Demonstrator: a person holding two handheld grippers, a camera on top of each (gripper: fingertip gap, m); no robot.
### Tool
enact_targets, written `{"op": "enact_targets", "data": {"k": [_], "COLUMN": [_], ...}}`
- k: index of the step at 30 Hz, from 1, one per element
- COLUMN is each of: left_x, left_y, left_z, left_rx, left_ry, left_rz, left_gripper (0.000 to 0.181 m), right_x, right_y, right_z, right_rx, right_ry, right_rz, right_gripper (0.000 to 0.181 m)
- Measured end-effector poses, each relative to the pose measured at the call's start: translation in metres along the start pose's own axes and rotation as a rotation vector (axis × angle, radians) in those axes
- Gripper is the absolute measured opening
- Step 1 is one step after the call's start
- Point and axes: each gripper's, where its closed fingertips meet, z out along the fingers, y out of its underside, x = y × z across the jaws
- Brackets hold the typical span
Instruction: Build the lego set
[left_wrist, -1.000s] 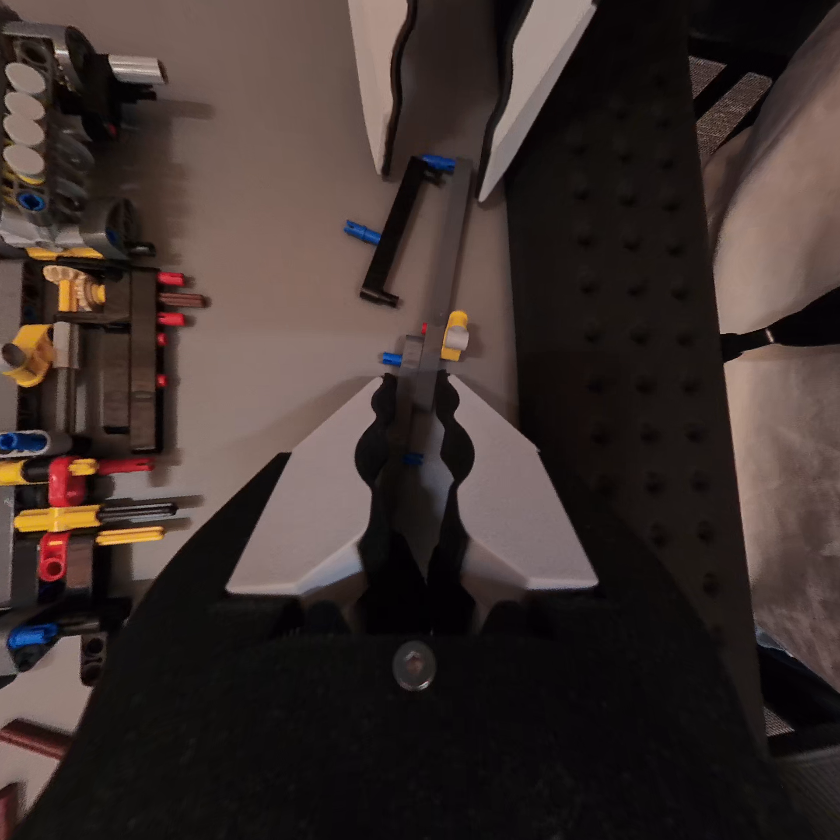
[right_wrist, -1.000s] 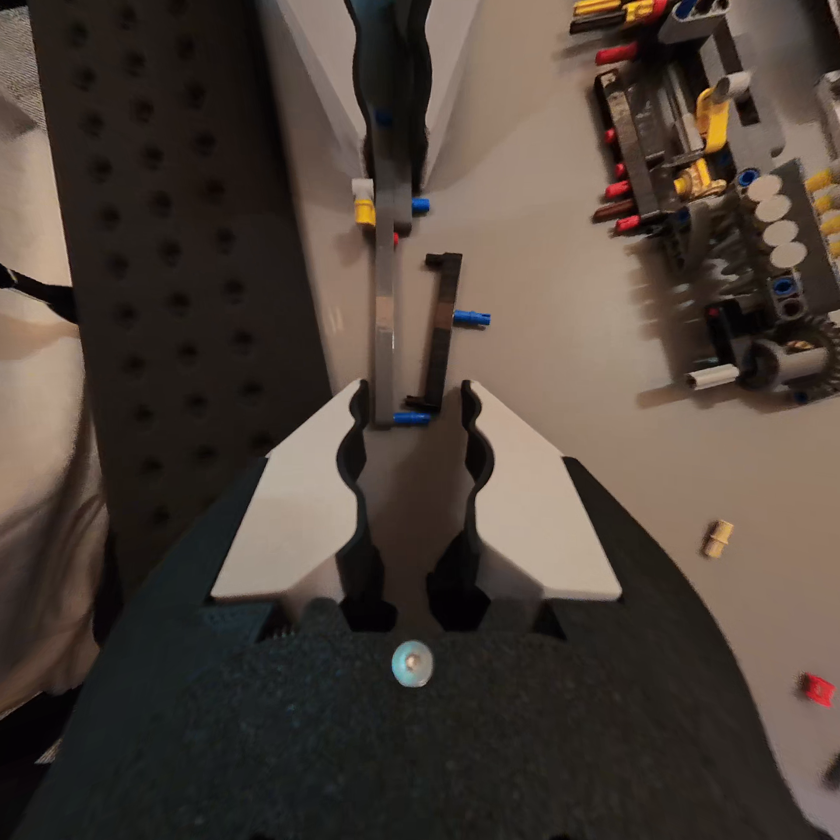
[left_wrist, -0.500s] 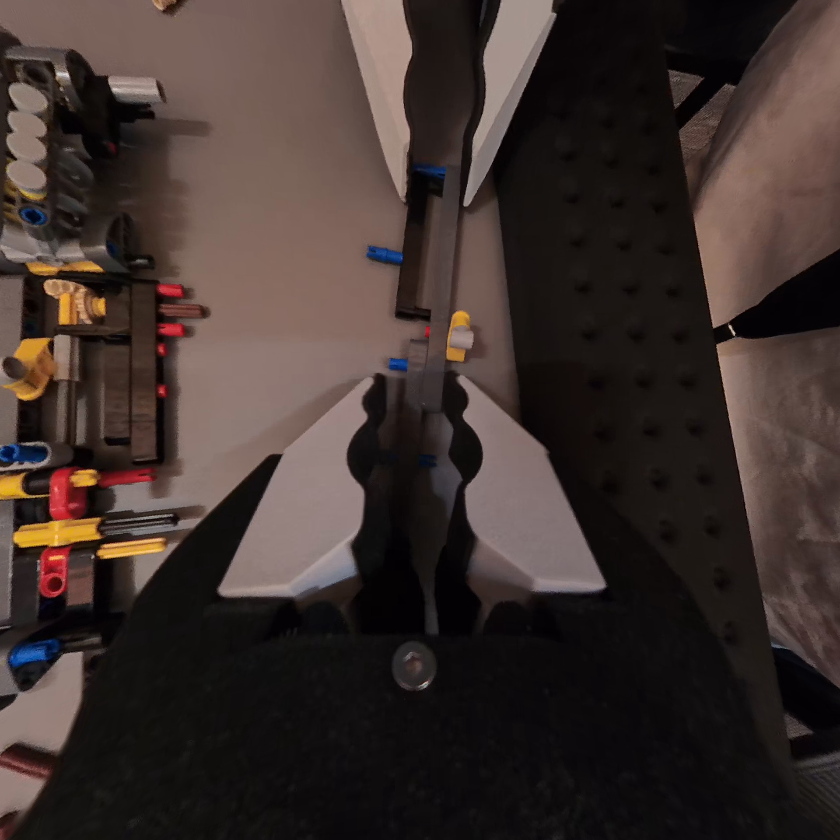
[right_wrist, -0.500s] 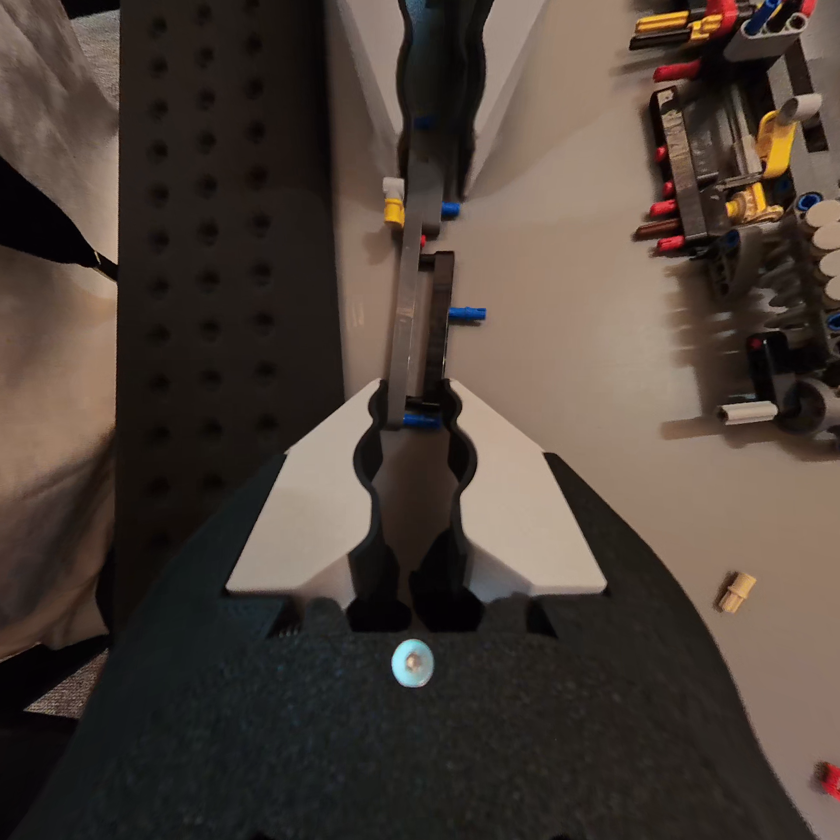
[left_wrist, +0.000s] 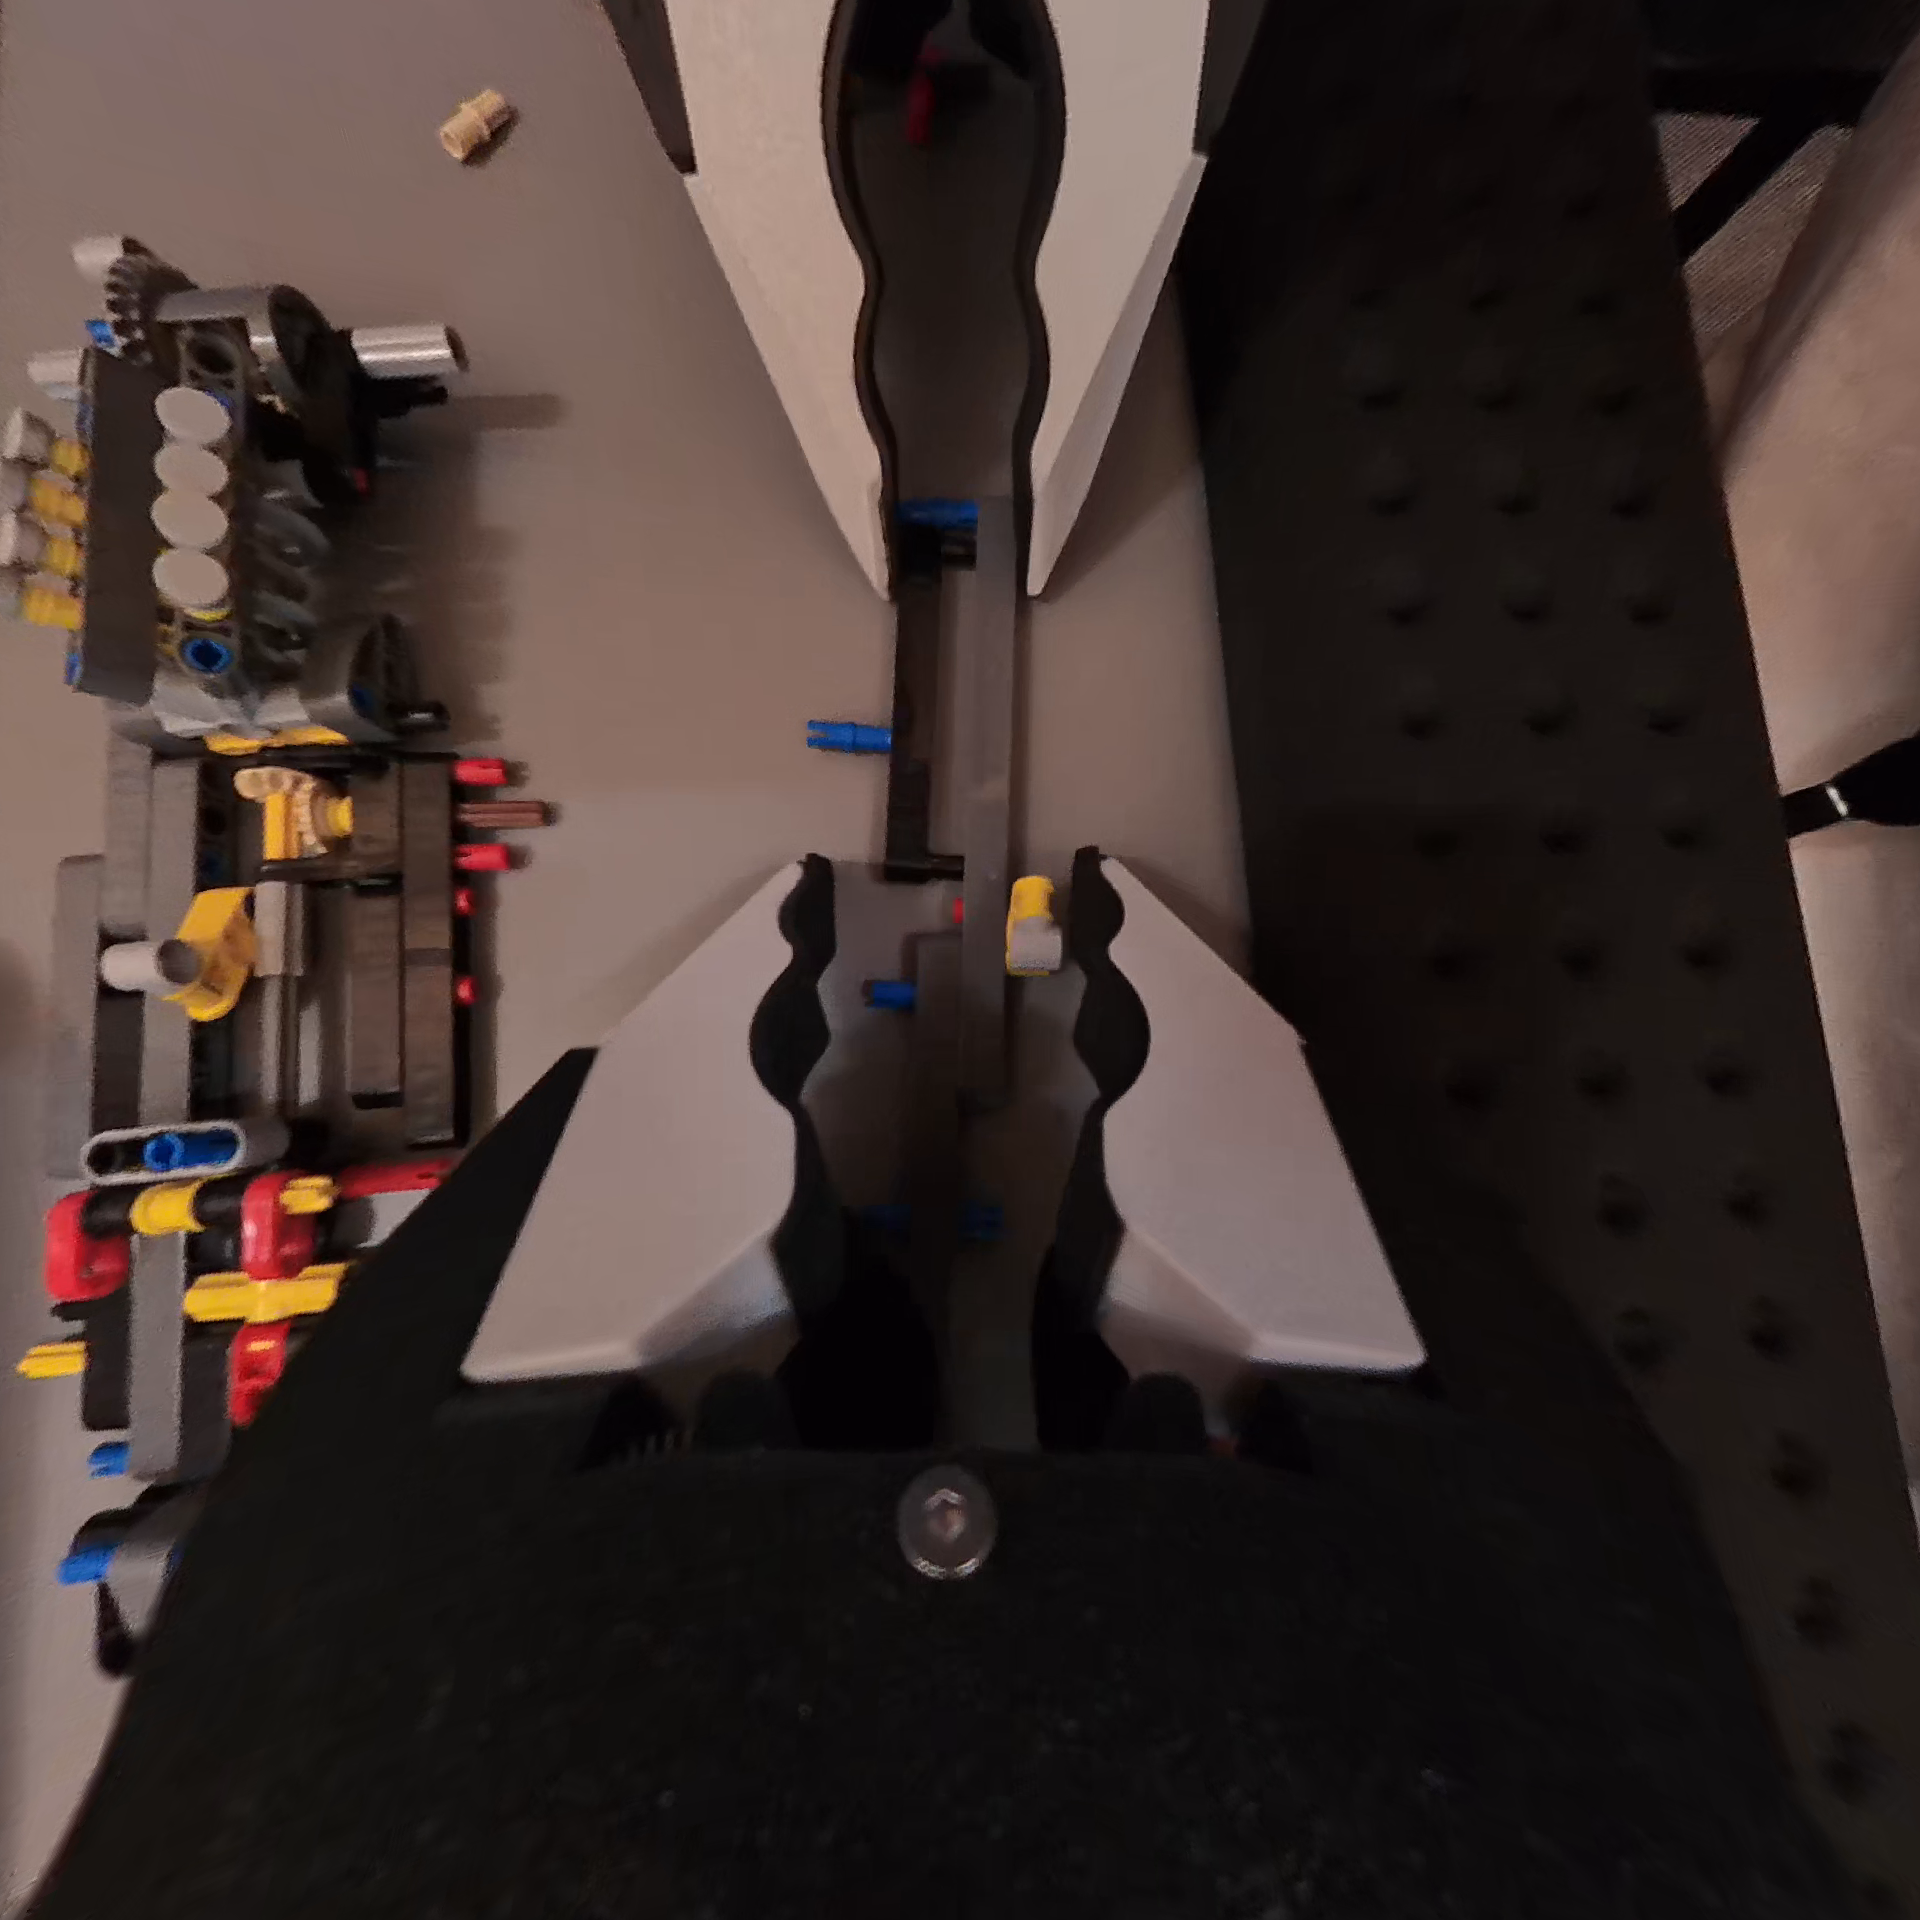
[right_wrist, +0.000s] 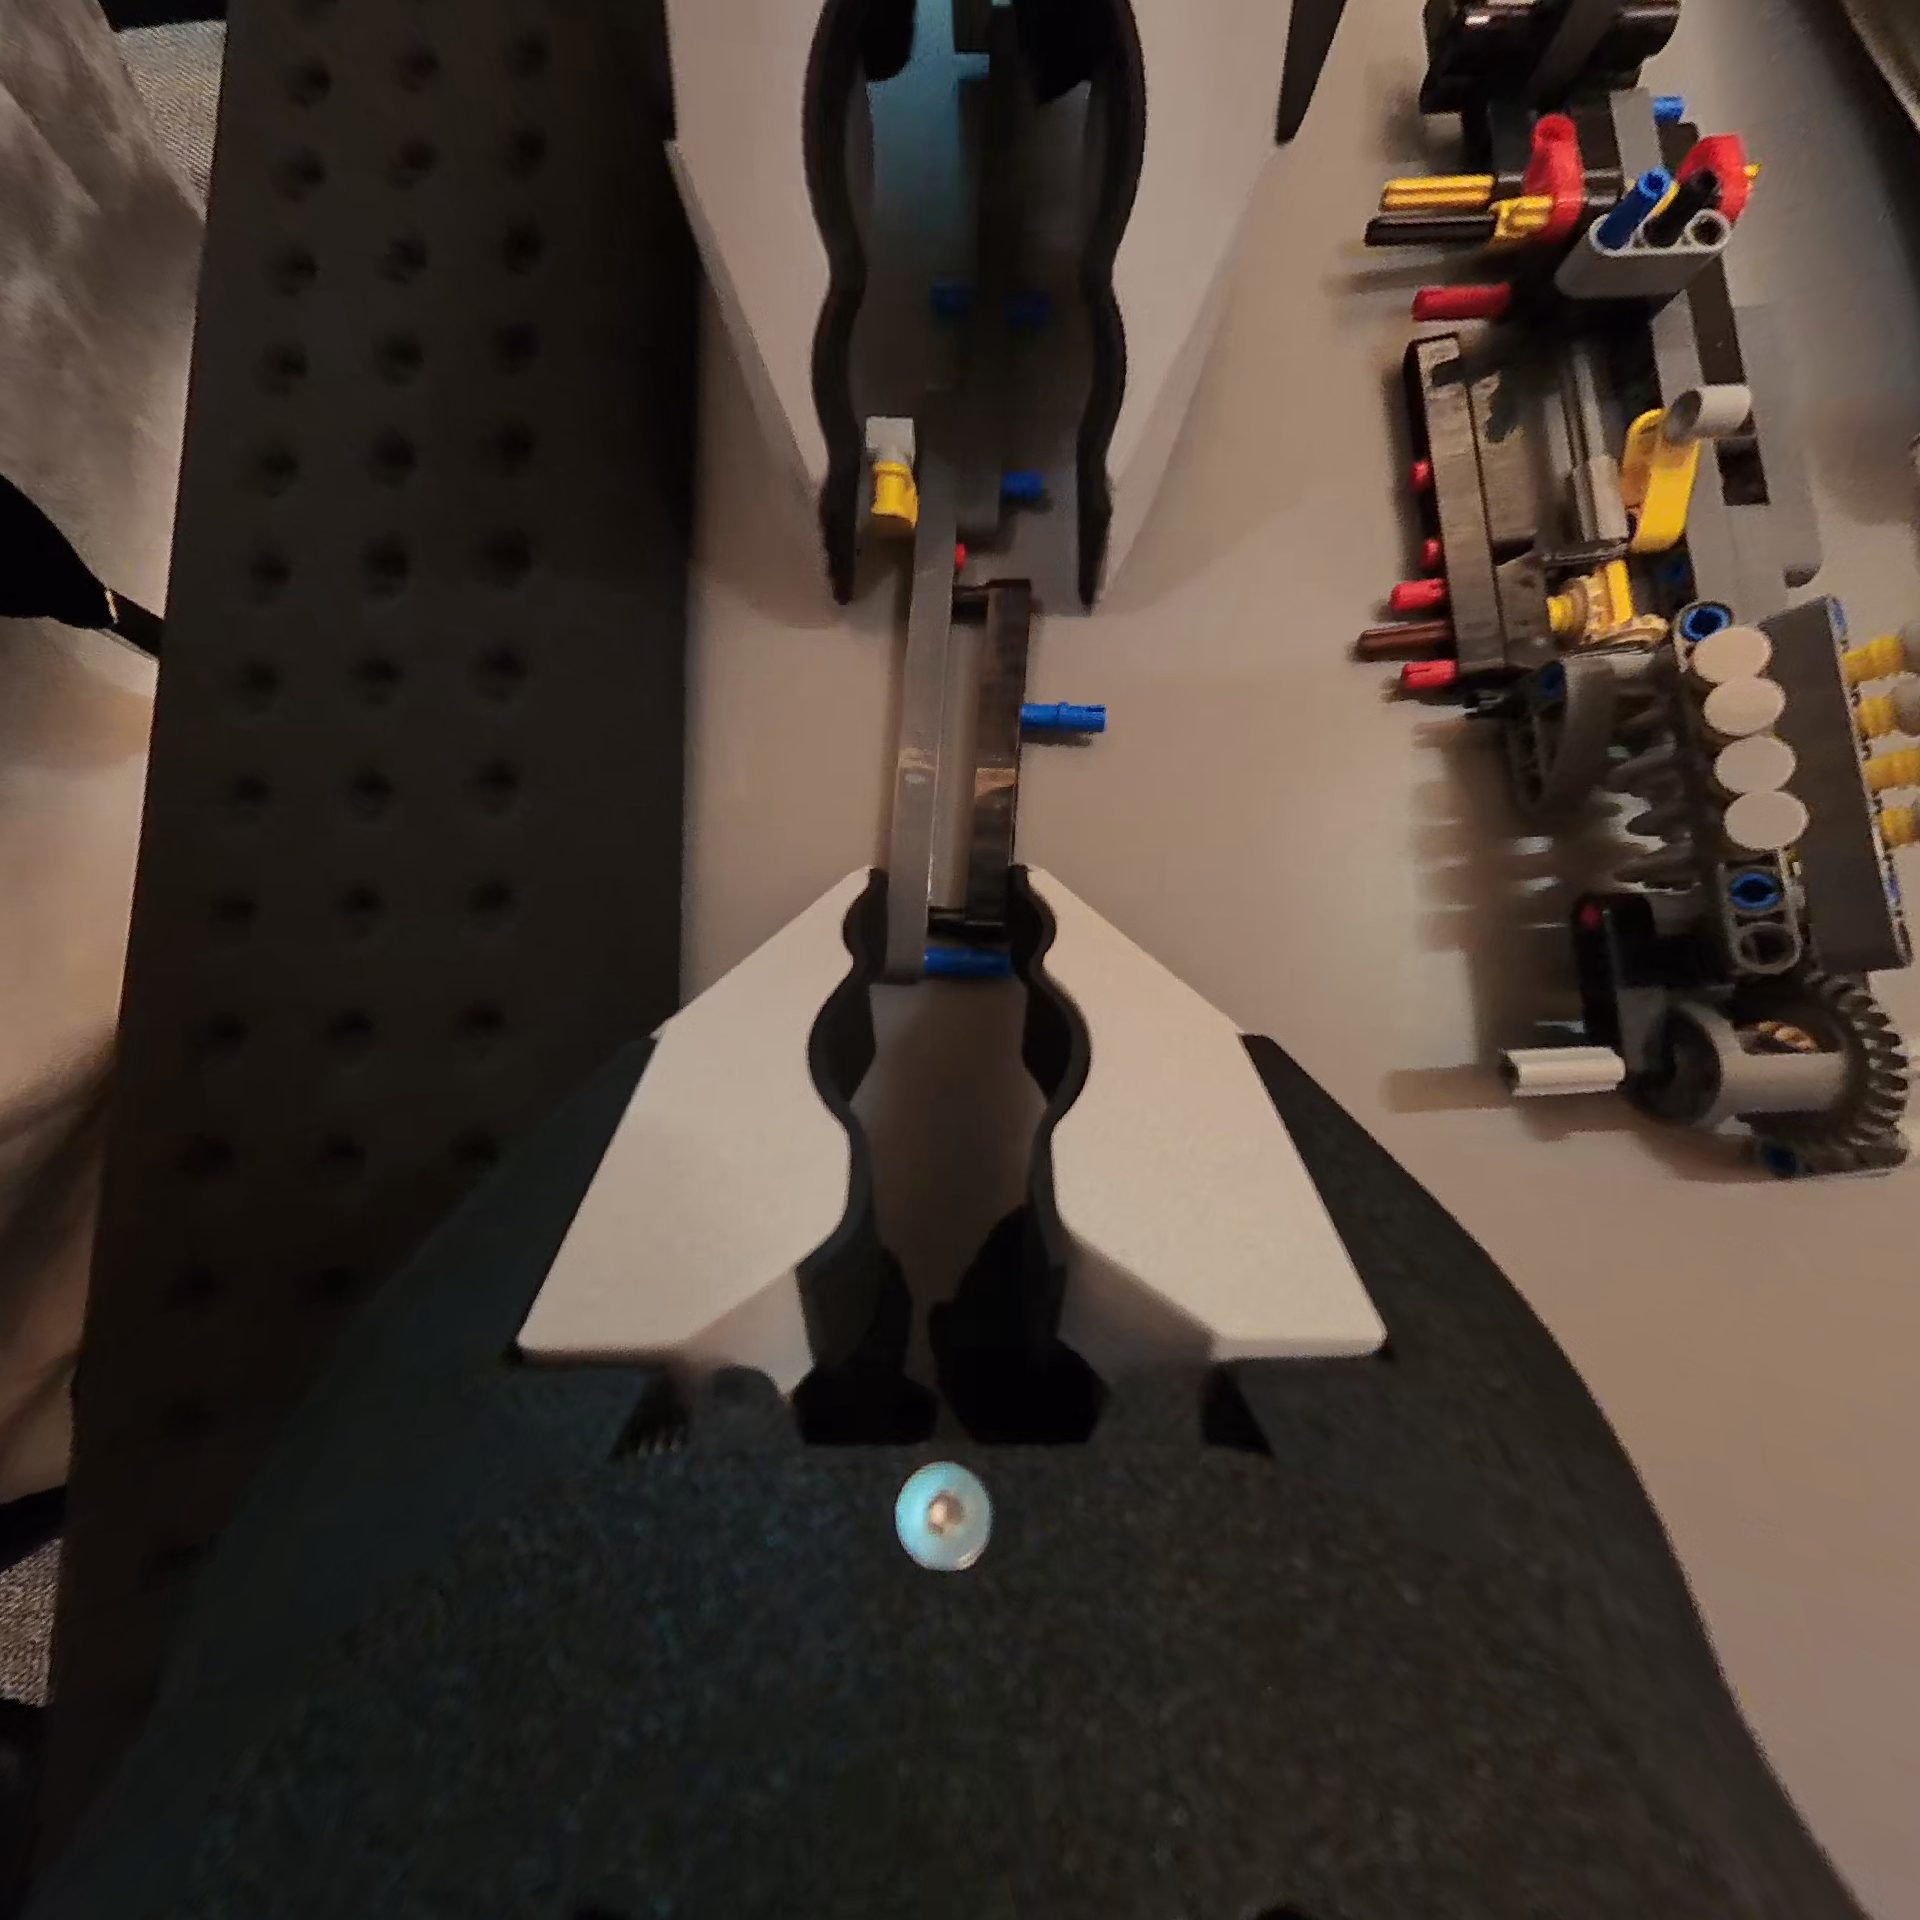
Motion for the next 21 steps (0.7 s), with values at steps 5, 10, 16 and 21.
{"op": "enact_targets", "data": {"k": [5, 10, 16, 21], "left_x": [-0.0043, -0.0032, -0.0028, -0.0008], "left_y": [0.0016, 0.0038, 0.0051, 0.0032], "left_z": [0.0014, 0.0002, -0.0006, -0.0012], "left_rx": [-0.076, -0.19, -0.27, -0.286], "left_ry": [-0.068, -0.081, -0.062, 0.008], "left_rz": [-0.006, -0.024, -0.022, -0.083], "left_gripper": [0.033, 0.029, 0.029, 0.029], "right_x": [0.003, 0.0033, 0.0037, 0.0053], "right_y": [-0.0037, -0.0046, -0.0053, -0.0044], "right_z": [0.0027, 0.0031, 0.0033, 0.0038], "right_rx": [0.013, 0.046, 0.101, 0.1], "right_ry": [0.014, 0.017, 0.015, 0.06], "right_rz": [-0.005, -0.011, -0.01, -0.032], "right_gripper": [0.022, 0.022, 0.022, 0.022]}}
